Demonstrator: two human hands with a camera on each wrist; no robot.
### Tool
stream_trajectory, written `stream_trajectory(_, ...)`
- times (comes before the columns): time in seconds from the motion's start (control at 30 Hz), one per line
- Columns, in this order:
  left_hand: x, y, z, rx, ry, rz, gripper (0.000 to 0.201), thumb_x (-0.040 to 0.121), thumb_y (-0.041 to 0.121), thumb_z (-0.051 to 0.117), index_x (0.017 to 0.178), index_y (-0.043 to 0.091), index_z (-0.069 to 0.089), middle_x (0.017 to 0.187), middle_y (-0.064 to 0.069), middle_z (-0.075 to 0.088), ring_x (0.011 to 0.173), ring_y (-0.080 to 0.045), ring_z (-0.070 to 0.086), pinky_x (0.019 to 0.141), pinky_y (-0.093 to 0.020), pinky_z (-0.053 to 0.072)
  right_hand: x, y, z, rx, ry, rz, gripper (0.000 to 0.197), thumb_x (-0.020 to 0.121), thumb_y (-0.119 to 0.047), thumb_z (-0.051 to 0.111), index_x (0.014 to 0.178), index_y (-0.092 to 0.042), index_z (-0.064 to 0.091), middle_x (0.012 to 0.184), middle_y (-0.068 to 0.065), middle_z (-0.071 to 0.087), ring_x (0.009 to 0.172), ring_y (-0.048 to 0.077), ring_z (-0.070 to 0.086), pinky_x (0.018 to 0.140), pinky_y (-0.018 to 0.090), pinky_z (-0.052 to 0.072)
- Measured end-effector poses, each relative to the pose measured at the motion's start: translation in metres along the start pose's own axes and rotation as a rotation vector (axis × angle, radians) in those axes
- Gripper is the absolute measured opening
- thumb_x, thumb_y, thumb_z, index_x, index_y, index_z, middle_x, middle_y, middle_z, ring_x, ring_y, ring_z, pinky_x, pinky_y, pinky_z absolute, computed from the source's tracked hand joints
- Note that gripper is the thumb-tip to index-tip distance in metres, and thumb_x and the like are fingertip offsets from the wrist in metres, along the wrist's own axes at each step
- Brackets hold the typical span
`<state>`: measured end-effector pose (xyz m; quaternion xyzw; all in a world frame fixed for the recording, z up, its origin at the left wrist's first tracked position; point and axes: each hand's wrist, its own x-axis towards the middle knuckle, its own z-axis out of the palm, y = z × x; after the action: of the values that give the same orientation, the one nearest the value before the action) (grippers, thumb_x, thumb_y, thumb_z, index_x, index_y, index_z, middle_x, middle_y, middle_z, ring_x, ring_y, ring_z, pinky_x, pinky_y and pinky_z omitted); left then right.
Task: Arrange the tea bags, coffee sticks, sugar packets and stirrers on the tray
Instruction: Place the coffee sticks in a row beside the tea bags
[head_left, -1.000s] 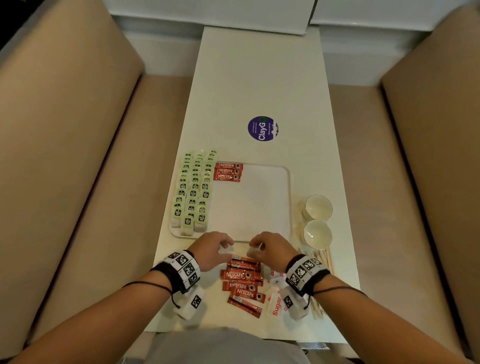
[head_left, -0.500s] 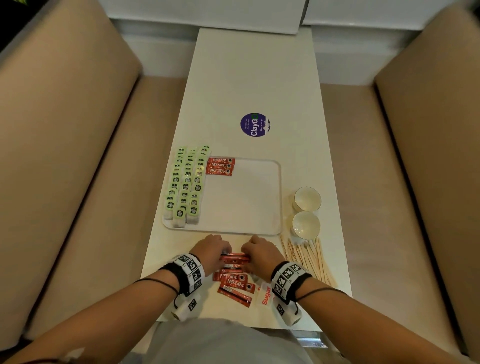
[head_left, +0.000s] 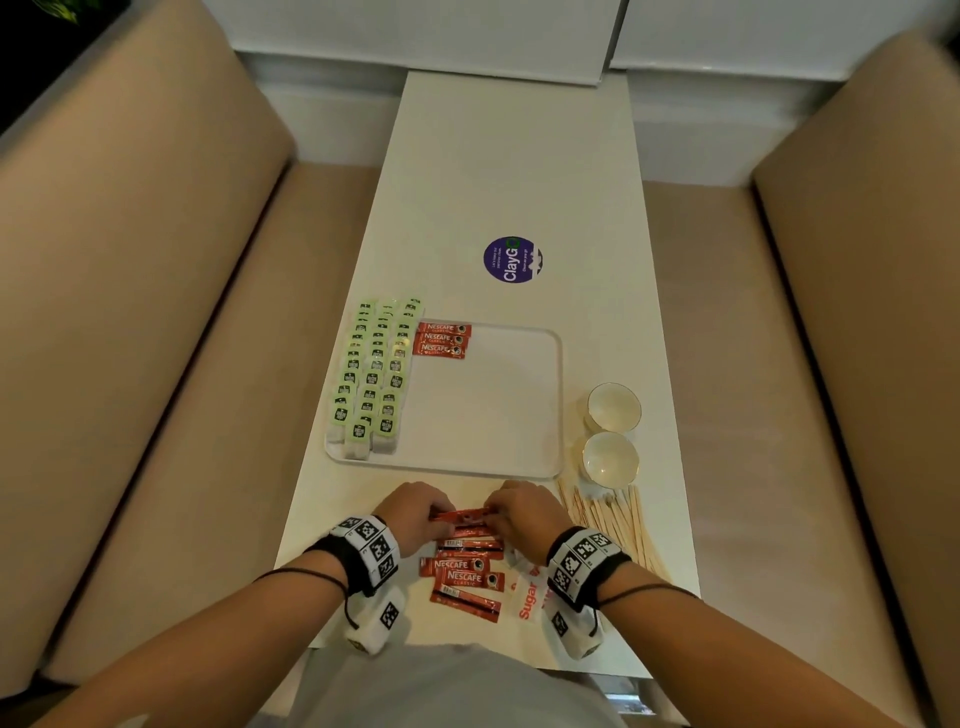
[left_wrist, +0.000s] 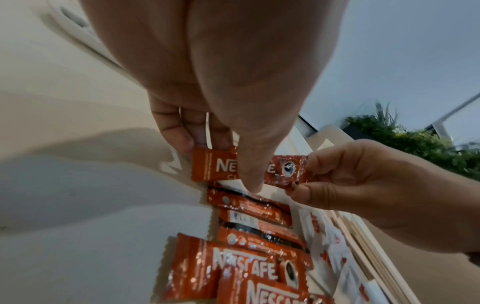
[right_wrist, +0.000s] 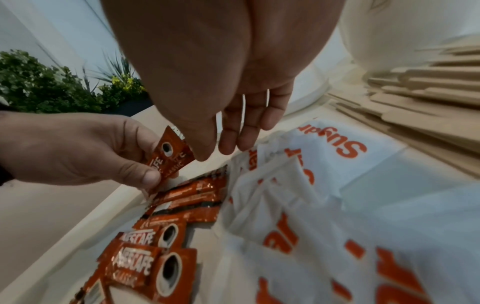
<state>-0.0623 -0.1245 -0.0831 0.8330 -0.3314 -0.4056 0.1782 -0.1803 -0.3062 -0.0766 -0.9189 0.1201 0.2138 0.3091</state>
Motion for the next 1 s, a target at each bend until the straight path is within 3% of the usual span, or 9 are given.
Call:
stream_trajectory(0.1, -0.003, -0.004, -0.003, -0.070, -0.023, 0.002, 0.014, 0.092, 0.033, 0.069, 0.094, 0.020, 0.075, 0.085, 0.005, 0.070, 0.080, -0.013, 0.064, 0.077, -0.033, 0.053, -0.003, -0.001, -0.004, 0.096, 0.022, 0.019, 0.029, 0.103, -0.036, 0.049, 0.114, -0.021, 0.072, 0.107, -0.004, 0.064, 0.096, 0.014, 0.060, 0.091, 0.033, 0.051)
stream_trajectory(0.23, -0.008, -0.010, -0.007, -0.172, -0.034, 0.000, 0.020, 0.096, 0.030, 0.064, 0.085, 0.014, 0.070, 0.077, 0.004, 0.065, 0.072, -0.013, 0.060, 0.066, -0.027, 0.046, -0.005, -0.003, -0.011, 0.227, 0.066, 0.042, 0.025, 0.104, -0.033, 0.051, 0.112, -0.022, 0.073, 0.106, -0.008, 0.066, 0.096, 0.009, 0.059, 0.089, 0.027, 0.048)
stream_trajectory(0.3, -0.012, -0.010, -0.009, -0.248, -0.032, -0.016, 0.020, 0.098, 0.027, 0.061, 0.084, 0.015, 0.068, 0.075, 0.004, 0.066, 0.068, -0.012, 0.061, 0.066, -0.027, 0.048, -0.006, -0.006, -0.013, 0.270, 0.076, 0.045, 0.024, 0.104, -0.033, 0.052, 0.113, -0.022, 0.072, 0.106, -0.007, 0.068, 0.095, 0.009, 0.061, 0.088, 0.027, 0.050)
stream_trajectory(0.4, -0.015, -0.006, -0.016, -0.440, -0.004, -0.058, 0.020, 0.101, 0.021, 0.055, 0.091, 0.011, 0.068, 0.085, -0.005, 0.074, 0.070, -0.016, 0.064, 0.068, -0.034, 0.051, -0.006, -0.009, -0.017, 0.351, 0.097, 0.066, 0.023, 0.103, -0.032, 0.053, 0.111, -0.023, 0.072, 0.097, -0.008, 0.070, 0.086, 0.008, 0.063, 0.077, 0.023, 0.051)
stream_trajectory(0.5, -0.018, 0.007, -0.025, -0.639, 0.029, -0.098, 0.014, 0.104, 0.012, 0.049, 0.105, 0.008, 0.063, 0.090, -0.007, 0.072, 0.068, -0.014, 0.062, 0.063, -0.026, 0.047, -0.006, -0.012, -0.020, 0.428, 0.137, 0.088, 0.022, 0.102, -0.032, 0.055, 0.110, -0.022, 0.073, 0.084, -0.011, 0.067, 0.074, 0.004, 0.060, 0.066, 0.017, 0.044)
stream_trajectory(0.67, -0.023, 0.018, -0.038, -0.721, 0.046, -0.083, 0.018, 0.104, 0.007, 0.048, 0.115, 0.005, 0.061, 0.087, -0.004, 0.070, 0.064, -0.012, 0.061, 0.059, -0.021, 0.044, -0.004, -0.021, -0.026, 0.619, 0.221, 0.092, 0.014, 0.099, -0.027, 0.062, 0.104, -0.025, 0.075, 0.087, -0.006, 0.073, 0.082, 0.010, 0.068, 0.078, 0.026, 0.056)
stream_trajectory(0.73, -0.024, 0.018, -0.042, -0.738, 0.064, -0.067, 0.017, 0.103, 0.007, 0.049, 0.113, 0.006, 0.062, 0.085, -0.003, 0.070, 0.061, -0.013, 0.059, 0.057, -0.021, 0.042, -0.002, -0.023, -0.027, 0.662, 0.245, 0.099, 0.013, 0.098, -0.026, 0.064, 0.102, -0.025, 0.076, 0.086, -0.007, 0.073, 0.080, 0.008, 0.068, 0.076, 0.023, 0.054)
stream_trajectory(0.87, -0.024, 0.015, -0.048, -0.747, 0.173, -0.077, 0.014, 0.100, 0.013, 0.057, 0.106, 0.014, 0.069, 0.084, -0.001, 0.069, 0.063, -0.012, 0.060, 0.059, -0.023, 0.043, 0.002, -0.026, -0.029, 0.678, 0.325, 0.136, 0.014, 0.099, -0.023, 0.062, 0.103, -0.027, 0.075, 0.091, -0.011, 0.072, 0.083, 0.007, 0.067, 0.078, 0.021, 0.054)
stream_trajectory(1.0, -0.022, 0.014, -0.052, -0.727, 0.349, -0.081, 0.010, 0.097, 0.018, 0.064, 0.100, 0.018, 0.073, 0.067, 0.007, 0.065, 0.059, -0.004, 0.058, 0.057, -0.016, 0.044, 0.004, -0.030, -0.031, 0.796, 0.354, 0.146, 0.012, 0.097, -0.019, 0.065, 0.106, -0.022, 0.072, 0.092, -0.003, 0.073, 0.077, 0.008, 0.067, 0.076, 0.022, 0.055)
